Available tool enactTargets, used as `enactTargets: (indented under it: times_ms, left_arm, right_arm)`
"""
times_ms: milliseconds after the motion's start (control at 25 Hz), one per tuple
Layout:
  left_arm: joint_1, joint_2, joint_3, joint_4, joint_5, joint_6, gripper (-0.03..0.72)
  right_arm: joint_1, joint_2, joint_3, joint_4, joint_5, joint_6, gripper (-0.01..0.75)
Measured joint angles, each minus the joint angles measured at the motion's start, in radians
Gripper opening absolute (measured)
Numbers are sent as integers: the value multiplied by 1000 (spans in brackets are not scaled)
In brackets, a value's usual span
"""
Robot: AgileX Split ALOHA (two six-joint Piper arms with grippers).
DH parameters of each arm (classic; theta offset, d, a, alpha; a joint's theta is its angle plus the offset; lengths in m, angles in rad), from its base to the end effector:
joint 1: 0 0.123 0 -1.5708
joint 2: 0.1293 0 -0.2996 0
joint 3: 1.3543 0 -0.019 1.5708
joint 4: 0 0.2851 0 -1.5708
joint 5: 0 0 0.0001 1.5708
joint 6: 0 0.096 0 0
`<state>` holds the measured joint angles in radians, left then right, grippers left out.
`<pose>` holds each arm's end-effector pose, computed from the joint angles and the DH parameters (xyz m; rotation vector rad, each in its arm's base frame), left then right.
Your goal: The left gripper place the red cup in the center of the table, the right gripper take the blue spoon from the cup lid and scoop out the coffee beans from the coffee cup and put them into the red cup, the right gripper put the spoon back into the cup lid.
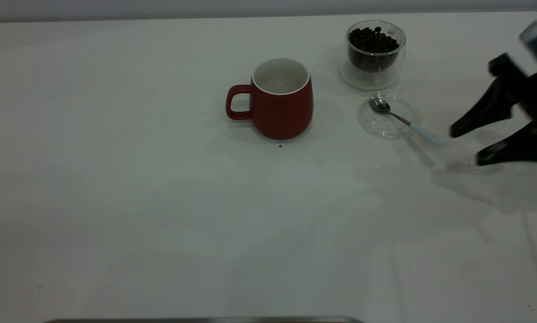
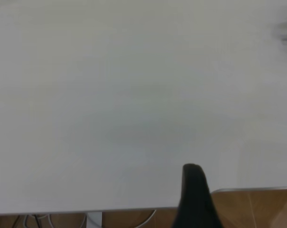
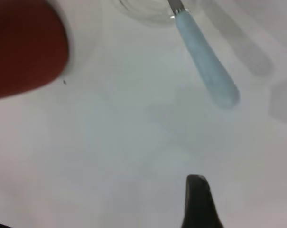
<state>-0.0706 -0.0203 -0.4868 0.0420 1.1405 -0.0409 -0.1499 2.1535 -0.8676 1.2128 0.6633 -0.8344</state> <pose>0.0099 0.0030 0.2811 0.0272 2.1161 -0.0156 0.3299 0.0062 0.0132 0.5977 2.8767 0.9410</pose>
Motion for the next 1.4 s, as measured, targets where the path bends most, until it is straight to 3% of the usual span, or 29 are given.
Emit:
enactTargets:
  times_ms: [320,680,920,1120,1400]
  left_arm:
    - [0,0,0,0,-1,-3,587]
    - [0,0,0,0,-1,-3,587]
    - [0,0,0,0,-1,-3,587]
    - [0,0,0,0,-1,-3,587]
    - [0,0,0,0,-1,-3,587]
  right_arm:
    - [0,-432,83,-398,4,370,530]
    - [0,-923,171,-772,200,690,530]
    - [0,-1233,191,-929,362,727,530]
    - [0,-1438,191,-972,424,728,530]
    - [0,-1692,191,-1061,571,647,530]
